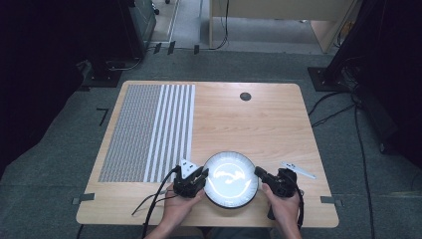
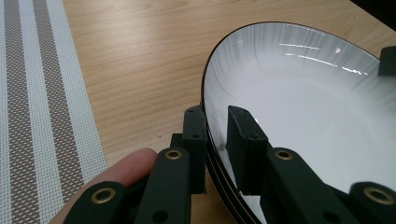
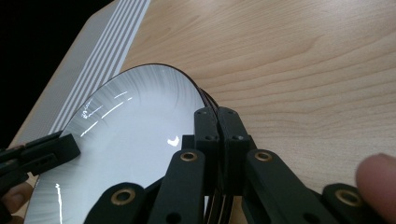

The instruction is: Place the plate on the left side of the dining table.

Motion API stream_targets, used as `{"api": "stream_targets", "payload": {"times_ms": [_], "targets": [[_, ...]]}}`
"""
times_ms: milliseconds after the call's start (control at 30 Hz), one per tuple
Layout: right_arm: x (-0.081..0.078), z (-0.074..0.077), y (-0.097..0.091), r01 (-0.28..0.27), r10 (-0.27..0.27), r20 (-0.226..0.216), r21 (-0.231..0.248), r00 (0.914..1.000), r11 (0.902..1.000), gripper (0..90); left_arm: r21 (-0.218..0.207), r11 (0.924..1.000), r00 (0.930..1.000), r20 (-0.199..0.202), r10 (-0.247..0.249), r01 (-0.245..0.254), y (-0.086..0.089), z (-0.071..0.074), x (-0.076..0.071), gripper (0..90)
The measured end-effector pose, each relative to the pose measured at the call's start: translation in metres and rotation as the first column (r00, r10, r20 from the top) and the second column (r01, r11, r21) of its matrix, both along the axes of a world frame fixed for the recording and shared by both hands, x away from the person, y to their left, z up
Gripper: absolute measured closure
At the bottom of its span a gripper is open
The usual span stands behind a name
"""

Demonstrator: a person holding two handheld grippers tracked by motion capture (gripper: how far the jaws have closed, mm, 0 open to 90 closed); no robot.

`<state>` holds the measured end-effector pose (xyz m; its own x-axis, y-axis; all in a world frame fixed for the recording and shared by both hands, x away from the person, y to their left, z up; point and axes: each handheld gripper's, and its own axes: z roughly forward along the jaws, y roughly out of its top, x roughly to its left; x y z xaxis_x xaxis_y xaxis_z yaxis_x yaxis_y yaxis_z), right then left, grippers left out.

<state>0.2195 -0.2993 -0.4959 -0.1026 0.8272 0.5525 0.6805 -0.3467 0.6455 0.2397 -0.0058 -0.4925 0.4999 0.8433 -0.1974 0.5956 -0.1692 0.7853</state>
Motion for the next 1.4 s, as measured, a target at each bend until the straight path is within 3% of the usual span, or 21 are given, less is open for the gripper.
{"api": "stream_targets", "payload": {"times_ms": [67, 167, 267, 300, 333, 367, 400, 500, 667, 800, 867, 967, 1033, 1100, 1267, 1400], "targets": [[0.001, -0.002, -0.002, 0.005, -0.005, -0.007, 0.042, 1.0, 0.9991, 88.2, -0.005, 1.0, 1.0, -0.003, 0.0, 0.0, 0.0, 0.0, 0.0, 78.1], [0.002, -0.006, -0.009, 0.015, -0.009, -0.035, 0.154, 0.9993, 0.9879, 88.2, -0.017, 0.9999, 1.0, -0.008, 0.0, 0.0, 0.001, 0.0, 0.001, 78.2], [0.004, -0.009, -0.011, 0.011, -0.004, -0.041, 0.19, 0.9991, 0.9816, 88.1, -0.026, 0.9997, 0.9999, -0.011, -0.002, 0.002, 0.002, 0.0, 0.002, 78.3], [0.004, -0.009, -0.01, 0.003, 0.005, -0.038, 0.183, 0.9993, 0.9831, 88.2, -0.025, 0.9997, 0.9999, -0.011, -0.003, 0.002, 0.002, 0.0, 0.002, 78.3], [0.004, -0.004, -0.004, -0.025, 0.027, -0.018, 0.084, 0.9995, 0.9962, 88.1, -0.022, 0.9998, 1.0, -0.009, -0.002, 0.002, 0.001, 0.0, 0.001, 78.2], [0.003, -0.002, 0.0, -0.036, 0.036, -0.012, 0.031, 0.9993, 0.9989, 87.6, -0.023, 0.9997, 1.0, -0.009, 0.002, -0.002, 0.001, 0.0, 0.001, 78.2], [0.002, 0.002, 0.008, -0.054, 0.054, -0.001, -0.061, 0.9985, 0.9967, 85.4, -0.025, 0.9997, 1.0, -0.006, 0.004, -0.004, 0.002, 0.0, 0.001, 78.1], [0.0, 0.005, 0.019, -0.081, 0.083, 0.002, -0.173, 0.9965, 0.9815, 80.4, -0.035, 0.9994, 1.0, 0.001, 0.009, -0.008, 0.003, 0.002, 0.001, 78.3], [0.003, 0.003, 0.019, -0.098, 0.096, -0.023, -0.143, 0.9951, 0.9848, 78.0, -0.038, 0.9992, 1.0, 0.002, 0.009, -0.009, 0.003, 0.004, 0.001, 78.3], [0.002, 0.001, 0.02, -0.075, 0.073, -0.022, -0.146, 0.9971, 0.9865, 83.3, -0.049, 0.9988, 0.9999, -0.012, 0.002, -0.002, 0.005, 0.004, 0.003, 78.1], [0.003, -0.002, 0.019, -0.058, 0.055, -0.029, -0.112, 0.9981, 0.992, 84.8, -0.045, 0.999, 0.9997, -0.023, -0.005, 0.004, 0.004, 0.005, 0.003, 76.9], [0.003, -0.003, 0.022, -0.056, 0.055, -0.014, -0.138, 0.9984, 0.9888, 84.3, -0.032, 0.9989, 0.999, -0.028, -0.034, 0.033, 0.004, 0.006, 0.004, 71.2], [0.004, -0.003, 0.022, -0.056, 0.057, -0.001, -0.147, 0.9984, 0.9875, 84.3, -0.024, 0.9976, 0.9968, -0.045, -0.066, 0.065, 0.004, 0.008, 0.006, 64.1], [0.004, -0.004, 0.022, -0.052, 0.053, 0.006, -0.137, 0.9986, 0.9892, 84.6, -0.003, 0.9953, 0.9938, -0.054, -0.097, 0.097, 0.006, 0.01, 0.006, 62.2], [0.003, -0.006, 0.021, -0.044, 0.047, 0.021, -0.127, 0.9986, 0.9909, 85.1, 0.005, 0.9904, 0.9837, -0.117, -0.137, 0.138, 0.006, 0.006, 0.004, 57.8], [0.003, -0.007, 0.017, -0.02, 0.02, 0.002, -0.062, 0.9998, 0.9979, 86.7, 0.007, 0.9872, 0.9766, -0.148, -0.156, 0.159, 0.007, 0.007, -0.001, 51.9]]}}
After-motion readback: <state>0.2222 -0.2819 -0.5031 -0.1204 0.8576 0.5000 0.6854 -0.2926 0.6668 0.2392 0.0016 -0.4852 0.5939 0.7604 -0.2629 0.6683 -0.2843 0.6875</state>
